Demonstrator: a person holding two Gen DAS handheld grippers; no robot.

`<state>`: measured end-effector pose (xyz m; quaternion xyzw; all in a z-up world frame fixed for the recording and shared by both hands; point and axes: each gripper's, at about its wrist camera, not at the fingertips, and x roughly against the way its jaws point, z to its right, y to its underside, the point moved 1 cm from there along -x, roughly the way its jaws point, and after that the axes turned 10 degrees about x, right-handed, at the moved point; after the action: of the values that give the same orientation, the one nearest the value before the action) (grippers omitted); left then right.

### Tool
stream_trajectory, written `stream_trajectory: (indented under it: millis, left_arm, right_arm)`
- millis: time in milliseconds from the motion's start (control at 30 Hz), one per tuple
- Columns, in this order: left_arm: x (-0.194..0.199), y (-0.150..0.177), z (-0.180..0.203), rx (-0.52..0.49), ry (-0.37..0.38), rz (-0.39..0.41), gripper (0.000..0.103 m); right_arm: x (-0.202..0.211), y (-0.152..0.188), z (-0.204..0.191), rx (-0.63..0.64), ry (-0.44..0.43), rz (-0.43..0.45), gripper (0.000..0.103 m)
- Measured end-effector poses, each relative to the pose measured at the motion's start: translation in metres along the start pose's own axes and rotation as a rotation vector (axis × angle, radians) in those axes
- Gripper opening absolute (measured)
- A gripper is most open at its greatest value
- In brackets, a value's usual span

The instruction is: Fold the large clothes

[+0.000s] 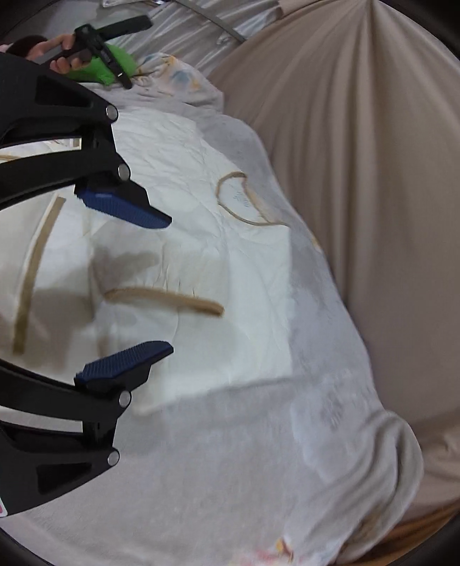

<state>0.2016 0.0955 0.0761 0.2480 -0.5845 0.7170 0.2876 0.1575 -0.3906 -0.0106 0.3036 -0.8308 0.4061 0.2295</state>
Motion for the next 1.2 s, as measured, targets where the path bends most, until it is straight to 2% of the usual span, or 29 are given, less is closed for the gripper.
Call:
stream_trajectory:
  millis: [33,100,133,167,233,300,333,367,400,433,467,500,533,600,700,767,800,900,1000,1033,1100,1167,1200]
  left_arm:
    - [-0.006,-0.004,0.005,0.003,-0.006,-0.006,0.074]
    - [-0.021,-0.009,0.013,-0.003,-0.017,-0.018,0.073]
    - [-0.029,-0.011,0.017,-0.014,-0.034,-0.02,0.073]
    - [-0.034,-0.012,0.02,-0.027,-0.048,-0.018,0.073]
    - [-0.049,-0.01,0.022,-0.062,-0.105,-0.01,0.073]
    - [-0.067,-0.004,0.02,-0.089,-0.168,-0.032,0.066]
    - [-0.079,0.0,0.016,-0.091,-0.197,-0.051,0.066]
    - [-0.089,0.006,0.011,-0.089,-0.209,-0.066,0.067]
    - [-0.098,0.011,0.008,-0.087,-0.21,-0.071,0.068]
    - [-0.101,0.013,0.006,-0.084,-0.207,-0.067,0.068]
    - [-0.1,0.014,0.004,-0.081,-0.207,-0.062,0.068]
    - [-0.097,0.012,0.003,-0.081,-0.209,-0.06,0.067]
    - [-0.092,0.011,0.001,-0.081,-0.212,-0.053,0.067]
    - [-0.076,0.004,-0.005,-0.072,-0.199,-0.032,0.065]
    - [-0.049,-0.017,-0.006,-0.057,-0.145,0.023,0.066]
    - [-0.041,-0.034,0.006,-0.061,-0.125,0.059,0.066]
    - [-0.041,-0.044,0.015,-0.06,-0.12,0.076,0.068]
    - [-0.06,-0.062,0.039,-0.04,-0.063,0.059,0.073]
    - [-0.1,-0.065,0.049,-0.001,-0.053,-0.01,0.073]
    - [-0.113,-0.064,0.049,0.004,-0.071,-0.031,0.073]
    - [-0.137,-0.056,0.038,0.004,-0.126,-0.058,0.075]
    - [-0.145,-0.048,0.021,-0.003,-0.153,-0.051,0.079]
    - [-0.147,-0.045,0.01,-0.01,-0.169,-0.042,0.085]
  right_arm:
    - [-0.016,-0.003,-0.002,0.009,0.013,-0.037,0.066]
    - [-0.042,-0.007,-0.018,0.057,0.051,-0.102,0.034]
    - [-0.045,-0.01,-0.024,0.086,0.058,-0.105,0.011]
    - [-0.04,-0.015,-0.035,0.114,0.05,-0.07,0.01]
    - [-0.008,-0.027,-0.061,0.19,0.011,0.08,0.008]
    - [0.012,-0.03,-0.068,0.216,0.015,0.169,0.008]
    - [0.009,-0.028,-0.063,0.217,0.047,0.166,0.008]
    - [-0.004,-0.025,-0.054,0.218,0.098,0.125,0.008]
    - [-0.033,-0.019,-0.038,0.215,0.153,0.019,0.008]
    - [-0.063,-0.009,-0.021,0.202,0.172,-0.099,0.01]
    - [-0.081,0.003,-0.008,0.17,0.148,-0.151,0.009]
    - [-0.081,0.008,-0.003,0.147,0.125,-0.129,0.009]
    - [-0.074,0.005,-0.006,0.154,0.139,-0.116,0.012]
    - [-0.053,-0.004,-0.013,0.173,0.227,-0.075,0.02]
    - [-0.018,-0.022,-0.026,0.194,0.314,0.03,0.024]
    - [-0.01,-0.038,-0.045,0.217,0.266,0.071,0.026]
    - [-0.012,-0.044,-0.062,0.239,0.204,0.073,0.026]
    - [-0.045,-0.055,-0.122,0.336,0.042,0.036,0.025]
    - [-0.099,-0.051,-0.172,0.44,-0.052,-0.033,0.022]
    - [-0.113,-0.047,-0.18,0.469,-0.051,-0.055,0.02]
    - [-0.14,-0.037,-0.185,0.535,0.007,-0.096,0.015]
    - [-0.15,-0.033,-0.162,0.545,0.082,-0.111,0.015]
    - [-0.149,-0.032,-0.145,0.53,0.108,-0.111,0.015]
